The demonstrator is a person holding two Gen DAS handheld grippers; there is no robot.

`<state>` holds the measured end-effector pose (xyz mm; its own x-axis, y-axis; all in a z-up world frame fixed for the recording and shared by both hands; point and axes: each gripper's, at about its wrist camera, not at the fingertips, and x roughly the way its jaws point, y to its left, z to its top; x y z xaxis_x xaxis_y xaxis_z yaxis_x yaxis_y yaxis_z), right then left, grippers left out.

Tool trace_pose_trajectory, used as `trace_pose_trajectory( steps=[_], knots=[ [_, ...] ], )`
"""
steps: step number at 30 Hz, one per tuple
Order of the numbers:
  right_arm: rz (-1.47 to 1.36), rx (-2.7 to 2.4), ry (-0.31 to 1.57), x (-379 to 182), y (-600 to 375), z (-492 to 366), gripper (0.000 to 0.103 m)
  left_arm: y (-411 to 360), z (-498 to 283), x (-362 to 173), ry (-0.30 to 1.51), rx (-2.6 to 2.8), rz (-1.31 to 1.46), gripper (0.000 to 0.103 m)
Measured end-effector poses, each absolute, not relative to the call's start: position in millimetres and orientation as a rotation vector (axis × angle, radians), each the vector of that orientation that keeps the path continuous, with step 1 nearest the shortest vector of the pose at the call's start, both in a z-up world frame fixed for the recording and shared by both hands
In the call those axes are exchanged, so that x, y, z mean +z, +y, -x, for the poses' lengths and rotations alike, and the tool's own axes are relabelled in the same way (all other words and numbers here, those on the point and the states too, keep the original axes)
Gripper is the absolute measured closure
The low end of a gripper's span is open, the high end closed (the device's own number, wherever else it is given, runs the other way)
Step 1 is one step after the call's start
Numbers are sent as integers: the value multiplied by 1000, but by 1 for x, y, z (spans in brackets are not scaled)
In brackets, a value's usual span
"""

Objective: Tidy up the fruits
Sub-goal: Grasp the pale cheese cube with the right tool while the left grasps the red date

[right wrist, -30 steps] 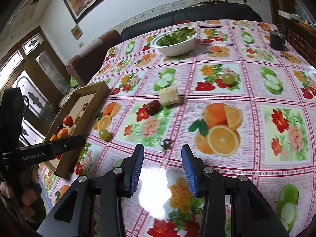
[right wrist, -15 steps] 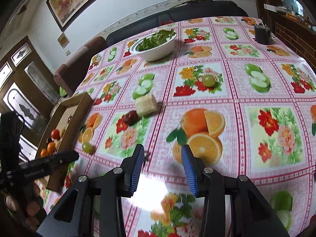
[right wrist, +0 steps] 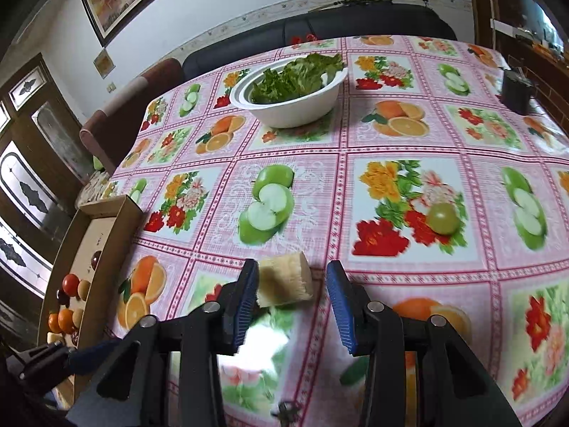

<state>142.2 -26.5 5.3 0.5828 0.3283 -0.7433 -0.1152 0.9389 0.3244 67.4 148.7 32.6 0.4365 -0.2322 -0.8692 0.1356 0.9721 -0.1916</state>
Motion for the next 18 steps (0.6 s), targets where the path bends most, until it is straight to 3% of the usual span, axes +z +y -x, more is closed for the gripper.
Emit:
trace_pose_trajectory(
  steps=[11, 14, 15, 18],
  knots=[
    [-268, 358, 944, 5, -19, -146, 57, 134, -83, 14, 1143, -233, 76, 60],
    [-220, 338, 962, 2, -13, -150, 60, 131, -88, 12, 1149, -232, 71, 60],
    [-221, 335, 973, -1, -14, -151, 67, 130, -90, 11, 1150, -233, 70, 60],
    [-251, 324, 968, 0, -25, -149, 68, 124, -97, 10, 1150, -239, 61, 60]
  ],
)
